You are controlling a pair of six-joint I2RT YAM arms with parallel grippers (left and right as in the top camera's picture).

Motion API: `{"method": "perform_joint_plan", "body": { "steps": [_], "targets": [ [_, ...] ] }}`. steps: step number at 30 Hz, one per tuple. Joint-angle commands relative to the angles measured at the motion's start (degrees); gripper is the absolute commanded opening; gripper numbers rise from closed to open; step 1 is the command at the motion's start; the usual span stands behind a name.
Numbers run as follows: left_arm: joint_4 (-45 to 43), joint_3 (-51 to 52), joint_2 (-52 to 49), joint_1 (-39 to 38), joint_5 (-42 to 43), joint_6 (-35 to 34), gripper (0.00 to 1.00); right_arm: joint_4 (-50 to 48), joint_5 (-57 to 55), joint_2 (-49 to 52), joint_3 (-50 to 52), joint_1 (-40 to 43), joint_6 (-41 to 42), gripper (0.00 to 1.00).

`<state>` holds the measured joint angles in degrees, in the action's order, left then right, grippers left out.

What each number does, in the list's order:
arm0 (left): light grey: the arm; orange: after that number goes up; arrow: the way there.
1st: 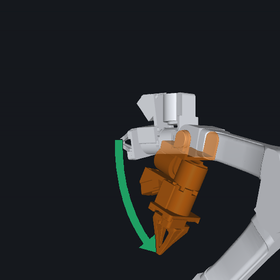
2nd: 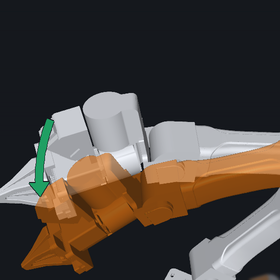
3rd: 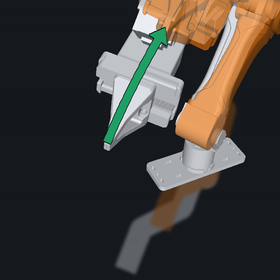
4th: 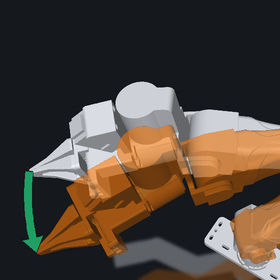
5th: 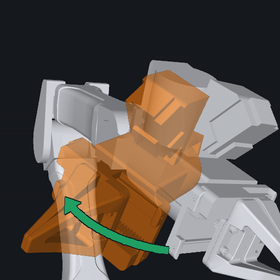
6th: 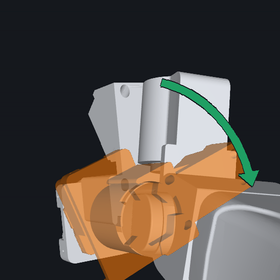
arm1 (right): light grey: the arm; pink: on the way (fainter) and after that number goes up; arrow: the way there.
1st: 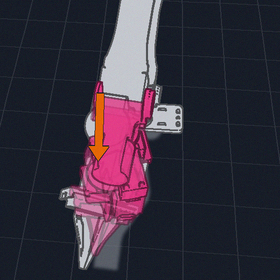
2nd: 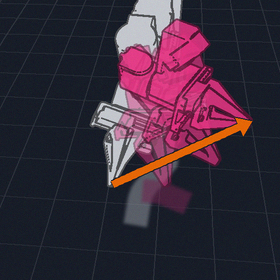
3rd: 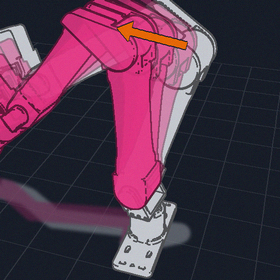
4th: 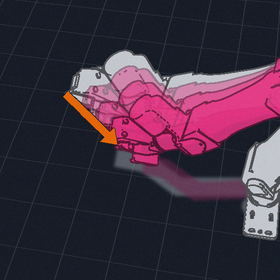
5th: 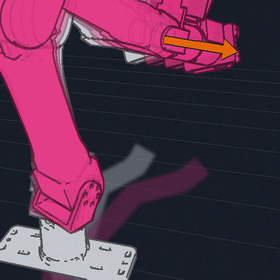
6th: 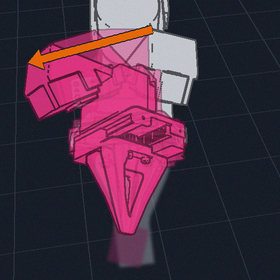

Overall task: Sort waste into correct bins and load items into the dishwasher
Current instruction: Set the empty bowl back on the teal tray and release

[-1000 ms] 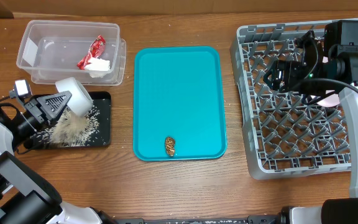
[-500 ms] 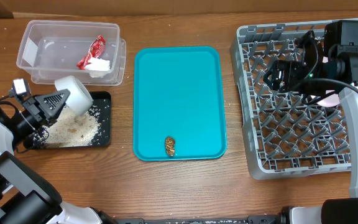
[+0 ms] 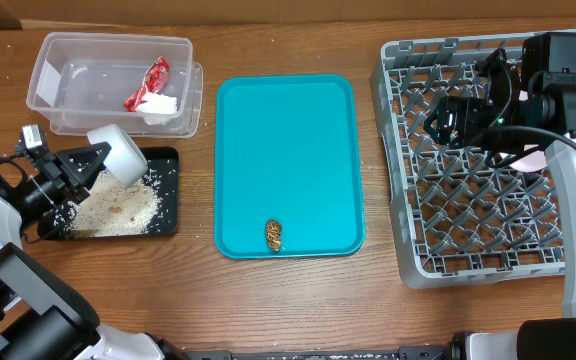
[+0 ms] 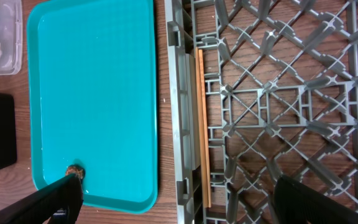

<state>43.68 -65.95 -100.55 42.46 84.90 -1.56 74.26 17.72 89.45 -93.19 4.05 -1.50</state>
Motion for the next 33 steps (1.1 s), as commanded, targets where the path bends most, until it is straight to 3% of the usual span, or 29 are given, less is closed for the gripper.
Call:
{"method": "perform_joint_plan", "body": {
  "steps": [1,6,13,19,25,30,31,33],
  "targets": [
    [0.8,0.2,0.0,-1.5,2.3,0.3,0.04,-0.2,-0.1,0.1,-0.5,0.0,0.0,1.00],
    [4.2,0.2,1.9,-9.6,-7.3,2.5,0.04,-0.2,-0.1,0.1,-0.5,0.0,0.0,1.00],
    [1.7,-1.1,3.6,-31.5,-24.3,2.3,0.04,-0.2,-0.1,0.1,-0.5,0.0,0.0,1.00],
    [-9.0,-2.1,3.3,-51.4,-50.0,-4.6,0.04,-0.2,-0.1,0.1,-0.5,0.0,0.0,1.00],
    [-14.9,-2.1,1.8,-67.3,-75.8,-5.4,0.04,-0.2,-0.1,0.1,-0.5,0.0,0.0,1.00],
    [-16.3,-2.2,1.5,-72.3,-84.6,-6.7,0.05,-0.2,0.0,0.1,-0.5,0.0,0.0,1.00],
    [-16.3,-2.5,1.5,-72.3,-85.0,-7.3,0.14,-0.2,0.0,0.1,-0.5,0.0,0.1,1.00],
    [-16.0,-3.2,1.5,-71.6,-84.9,-7.8,0.45,-0.3,0.0,0.1,-0.5,0.0,0.1,1.00]
  ]
}}
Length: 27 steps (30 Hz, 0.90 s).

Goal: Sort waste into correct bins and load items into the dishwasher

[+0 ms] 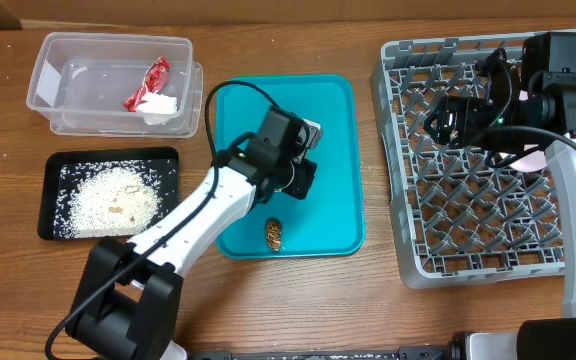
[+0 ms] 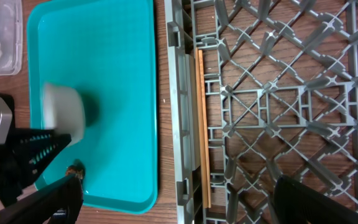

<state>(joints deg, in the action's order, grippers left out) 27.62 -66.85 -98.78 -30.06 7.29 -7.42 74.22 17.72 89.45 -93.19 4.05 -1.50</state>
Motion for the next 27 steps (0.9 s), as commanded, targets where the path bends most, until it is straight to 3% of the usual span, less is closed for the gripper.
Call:
{"method": "perform_joint_plan", "body": {
  "steps": [1,4,7,8,11,12,13,14,16,21,27],
  "targets": [
    [0.8,-3.0,-0.1,1.5,-7.3,-2.4,0.47,-0.2,0.0,0.1,-0.5,0.0,0.1,1.00],
    [5.5,-6.0,0.4,3.2,-7.0,-3.0,0.58,-0.4,1.1,0.1,-0.5,0.0,0.1,1.00],
    [13.7,-10.4,1.5,4.9,-7.9,-3.8,0.58,-1.3,3.9,0.1,-0.5,0.0,0.1,1.00],
    [20.3,-12.9,2.5,6.3,-12.4,-10.1,0.51,-1.7,4.5,0.1,-0.5,-0.5,0.1,1.00],
    [31.5,-14.8,4.9,9.6,-20.8,-24.7,0.47,-2.2,4.4,0.2,-0.5,-1.9,0.0,1.00],
    [34.7,-14.8,5.8,10.8,-21.6,-27.8,0.39,-2.4,4.3,0.2,-0.5,-2.3,0.0,1.00],
    [38.4,-14.7,6.8,12.6,-22.1,-30.9,0.18,-2.6,4.1,0.2,-0.5,-2.8,0.0,1.00],
    [42.4,-14.7,7.7,14.8,-22.6,-34.3,0.08,-2.7,3.7,0.2,-0.5,-3.2,0.0,1.00],
    [48.6,-14.2,9.5,19.9,-22.8,-38.2,0.06,-3.0,2.0,0.2,-0.5,-3.7,0.0,1.00],
    [51.8,-10.2,13.6,32.1,-22.6,-41.2,0.05,-3.0,1.6,0.2,-0.5,-3.7,0.0,1.00],
    [45.7,-0.5,14.8,48.5,-20.7,-42.9,0.04,-2.8,1.6,0.2,-0.5,-3.7,0.0,1.00]
  ]
}}
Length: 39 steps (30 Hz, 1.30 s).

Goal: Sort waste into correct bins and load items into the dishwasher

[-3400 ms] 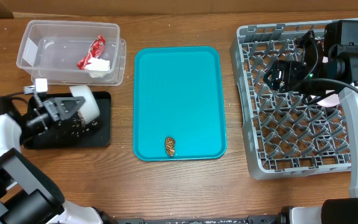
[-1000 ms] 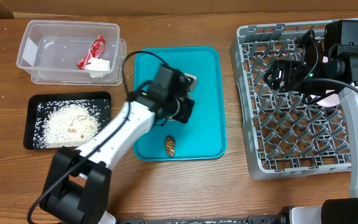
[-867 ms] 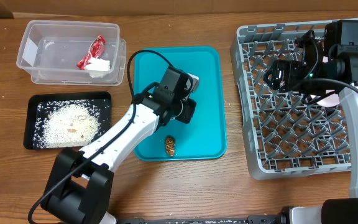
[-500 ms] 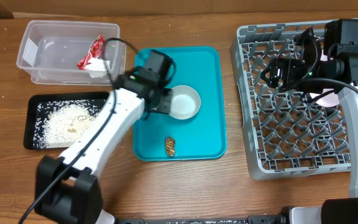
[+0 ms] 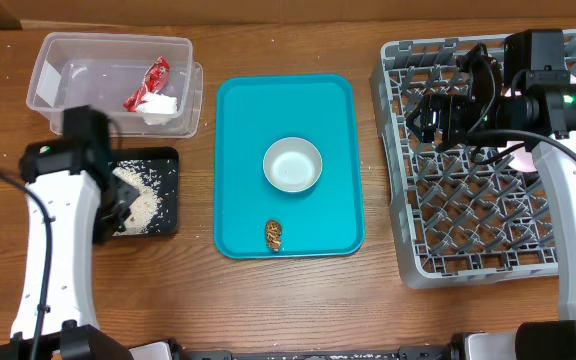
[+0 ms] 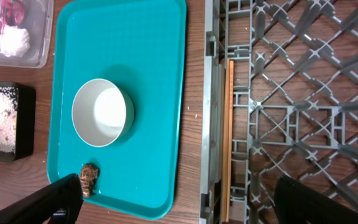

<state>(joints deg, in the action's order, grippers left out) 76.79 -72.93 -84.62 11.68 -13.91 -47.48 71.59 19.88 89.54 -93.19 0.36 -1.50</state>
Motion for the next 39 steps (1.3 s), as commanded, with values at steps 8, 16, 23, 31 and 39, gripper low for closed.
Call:
{"method": "perform_joint_plan", "body": {
  "steps": [8,16,23,31,39],
  "targets": [
    [-17.5,19.0,0.6,18.0,1.6,-2.6,0.04,-0.2,-0.5,0.1,-0.5,0.0,0.0,1.00],
    [-35.6,24.9,-4.0,18.2,7.6,3.3,0.04,-0.1,-0.5,0.1,-0.5,0.0,0.0,1.00],
    [-40.7,24.9,-8.6,18.2,9.8,3.8,0.04,0.1,-0.5,0.1,-0.5,0.0,0.0,1.00],
    [-45.1,23.6,-9.2,18.2,16.5,9.7,0.04,0.1,-0.5,0.1,-0.5,0.0,0.0,1.00],
    [-31.9,17.1,-9.2,18.3,16.3,12.8,0.14,0.1,-0.5,0.1,-0.5,0.0,0.0,1.00]
  ]
}}
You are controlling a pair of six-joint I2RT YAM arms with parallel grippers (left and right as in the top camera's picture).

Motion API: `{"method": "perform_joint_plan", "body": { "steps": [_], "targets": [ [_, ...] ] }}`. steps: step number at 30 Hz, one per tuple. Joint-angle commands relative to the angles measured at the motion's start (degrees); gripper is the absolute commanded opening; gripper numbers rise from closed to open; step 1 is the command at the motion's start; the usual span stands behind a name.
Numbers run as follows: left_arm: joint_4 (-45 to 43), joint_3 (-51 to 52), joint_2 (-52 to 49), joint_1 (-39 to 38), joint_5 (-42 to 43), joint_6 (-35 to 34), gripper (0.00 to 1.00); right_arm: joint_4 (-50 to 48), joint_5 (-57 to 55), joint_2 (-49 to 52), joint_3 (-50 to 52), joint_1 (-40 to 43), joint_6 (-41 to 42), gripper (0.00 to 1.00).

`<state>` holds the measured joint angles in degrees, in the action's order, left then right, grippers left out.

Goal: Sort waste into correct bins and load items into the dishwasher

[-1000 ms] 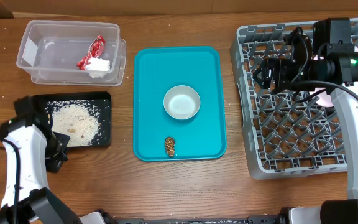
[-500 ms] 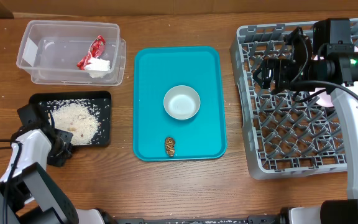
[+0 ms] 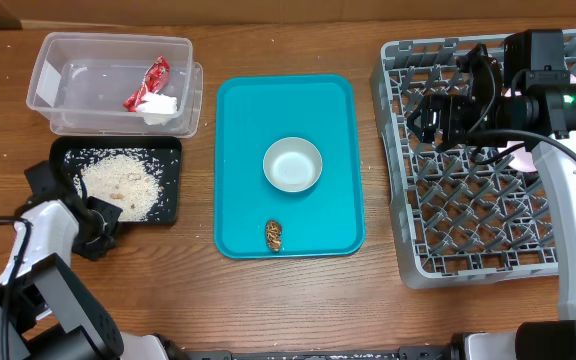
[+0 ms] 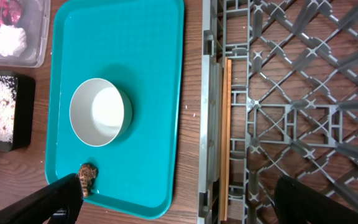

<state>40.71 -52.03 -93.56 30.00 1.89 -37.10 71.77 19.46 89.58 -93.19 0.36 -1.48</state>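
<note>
A white bowl (image 3: 292, 165) (image 4: 100, 112) stands upright and empty in the middle of the teal tray (image 3: 333, 100) (image 4: 154, 37). A brown food scrap (image 3: 274, 235) (image 4: 88, 177) lies at the tray's near edge. My right gripper (image 3: 438, 115) (image 4: 178, 190) hangs open over the left side of the grey dish rack (image 3: 468, 240) (image 4: 303, 93), holding nothing. My left gripper (image 3: 96, 222) is low at the near left, just in front of the black tray of rice (image 3: 118, 180); its jaws are too dark to read.
A clear bin (image 3: 113, 80) at the back left holds a red wrapper (image 3: 148, 85) and white tissue. A wooden stick (image 4: 227, 124) lies along the rack's left edge. A pale plate (image 3: 530, 155) shows in the rack behind my right arm.
My left arm has drawn back from over the black tray to the near left corner. The black tray now sits slightly farther back. Bowl, scrap and right gripper are where they were.
First my left gripper held the white bowl tipped over the black tray of rice. Then it had the bowl over the teal tray. Later the bowl stood free on the tray and the left arm was back by the black tray. My right gripper stayed open over the rack.
</note>
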Motion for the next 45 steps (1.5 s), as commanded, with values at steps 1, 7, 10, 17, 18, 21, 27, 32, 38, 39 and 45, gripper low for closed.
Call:
{"method": "perform_joint_plan", "body": {
  "steps": [1,7,10,17,18,21,27,32,38,39,45],
  "targets": [
    [6.3,-4.7,-0.2,0.0,0.6,2.3,0.15,-0.1,-0.1,0.1,-0.5,0.0,0.0,1.00],
    [12.6,-7.8,3.4,-0.1,5.7,5.5,0.21,-0.9,0.2,0.1,-0.5,0.0,0.0,1.00],
    [12.1,-7.8,6.7,-0.7,11.5,10.2,0.20,-2.6,2.5,0.2,-0.5,-0.3,0.0,1.00],
    [10.5,-7.8,11.2,-9.9,13.0,20.6,0.36,-10.5,5.3,2.6,2.1,-7.3,2.1,1.00],
    [10.3,-7.8,11.2,-11.6,13.0,20.7,0.42,-11.0,5.2,3.5,2.3,-8.8,2.2,1.00],
    [9.6,-7.8,11.2,-17.0,12.0,21.1,0.57,-11.3,3.9,7.6,2.3,-13.4,3.0,0.99],
    [7.8,-7.8,11.2,-26.9,6.3,21.7,0.66,-11.9,-3.6,17.1,2.3,-20.5,9.1,0.88],
    [7.0,-7.8,11.2,-32.6,1.8,21.7,0.70,-13.4,-4.9,23.8,2.4,-23.0,14.6,0.74],
    [6.2,-7.8,11.2,-33.9,1.3,21.6,0.71,-13.9,-4.8,29.3,2.5,-24.1,15.5,0.58],
    [6.0,-7.8,11.2,-33.9,1.3,21.6,0.71,-14.0,-4.8,30.2,2.5,-24.3,15.5,0.58],
    [5.8,-7.8,11.2,-33.9,1.3,21.6,0.72,-15.2,-4.9,32.0,2.5,-24.5,15.5,0.49]
  ]
}}
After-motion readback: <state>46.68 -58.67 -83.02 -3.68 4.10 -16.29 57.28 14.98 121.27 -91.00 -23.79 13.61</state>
